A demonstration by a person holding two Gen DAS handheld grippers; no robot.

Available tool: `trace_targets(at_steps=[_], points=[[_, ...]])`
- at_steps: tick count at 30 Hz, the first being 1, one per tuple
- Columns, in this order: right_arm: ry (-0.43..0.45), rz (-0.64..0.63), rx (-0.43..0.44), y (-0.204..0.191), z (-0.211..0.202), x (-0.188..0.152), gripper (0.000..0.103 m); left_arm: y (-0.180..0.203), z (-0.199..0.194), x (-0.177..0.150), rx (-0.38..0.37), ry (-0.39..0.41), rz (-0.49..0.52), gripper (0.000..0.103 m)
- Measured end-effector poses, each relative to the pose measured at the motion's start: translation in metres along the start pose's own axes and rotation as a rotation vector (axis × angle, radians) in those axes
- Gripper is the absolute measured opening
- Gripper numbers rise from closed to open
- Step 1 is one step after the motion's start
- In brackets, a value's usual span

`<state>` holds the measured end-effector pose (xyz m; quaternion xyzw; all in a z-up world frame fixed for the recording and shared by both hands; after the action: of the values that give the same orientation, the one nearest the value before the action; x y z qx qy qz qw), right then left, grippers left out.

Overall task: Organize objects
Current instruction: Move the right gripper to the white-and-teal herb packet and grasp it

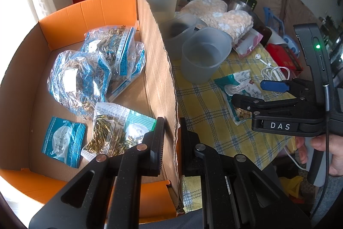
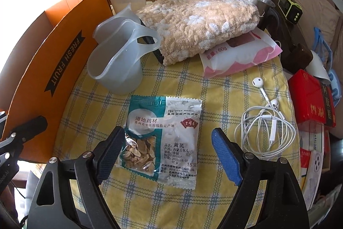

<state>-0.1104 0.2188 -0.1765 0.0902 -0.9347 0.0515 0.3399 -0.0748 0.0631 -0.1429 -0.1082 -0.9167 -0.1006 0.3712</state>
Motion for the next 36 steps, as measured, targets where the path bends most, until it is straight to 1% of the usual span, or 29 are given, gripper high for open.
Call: trace_targets(at_steps=[6,12,15,16,20,23,24,25,26,28,32,33,35,36], points=[[-0.006,0.018,0.007,-0.002,0.003,-0.004,0.085,0.0,0.0,0.0,0.0,0.0,-0.001,0.011],[-0.02,0.008,0.015,-0.007,0.009,-0.008,0.085,0.0,0.0,0.0,-0.001,0.0,-0.001,0.011],[-0.015,-0.006,0.016,-0.009,0.008,-0.006,0.081,0.001,0.0,0.0,0.0,0.0,-0.001,0.011],[-0.013,-0.014,0.022,-0.011,0.008,-0.006,0.077,0.0,0.0,0.0,0.0,0.0,0.0,0.011],[0.0,-0.046,0.031,-0.015,0.003,-0.004,0.068,0.0,0.0,0.0,0.0,0.0,-0.001,0.011],[0.019,-0.058,0.038,-0.016,-0.004,0.0,0.057,0.0,0.0,0.0,0.0,0.0,-0.001,0.011],[0.03,-0.063,0.035,-0.015,-0.007,0.002,0.047,0.0,0.0,0.0,0.0,0.0,-0.001,0.011],[0.043,-0.069,0.026,-0.014,-0.01,0.005,0.028,0.0,0.0,0.0,0.0,-0.001,-0.001,0.011],[0.047,-0.072,0.023,-0.013,-0.013,0.007,0.023,0.001,0.0,0.0,0.0,-0.001,-0.001,0.011],[0.047,-0.069,0.038,-0.011,-0.018,0.01,0.02,0.0,0.0,0.0,0.0,0.0,-0.002,0.011],[0.048,-0.079,0.027,-0.009,-0.019,0.013,0.018,0.001,0.0,0.0,0.0,0.0,-0.001,0.011],[0.05,-0.08,0.026,-0.002,-0.018,0.015,0.017,0.001,0.0,0.0,0.0,0.0,0.0,0.011],[0.058,-0.083,0.027,-0.008,-0.019,0.014,0.014,0.001,0.0,0.0,0.0,-0.001,0.001,0.011],[0.063,-0.082,0.029,-0.003,-0.018,0.018,0.009,0.001,0.0,0.0,0.0,-0.002,0.001,0.011]])
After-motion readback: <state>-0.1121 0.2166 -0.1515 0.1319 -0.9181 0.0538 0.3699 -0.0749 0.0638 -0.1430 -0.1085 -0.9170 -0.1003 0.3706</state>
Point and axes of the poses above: each gripper's, at about its wrist camera, not at the fingertips, and z roughly the way its jaws point, y to its right, x to its top, the point moved 7 cm from there along z, roughly the way its jaws point, and after that the axes turned 14 degrees about y, right-handed, at the moved point
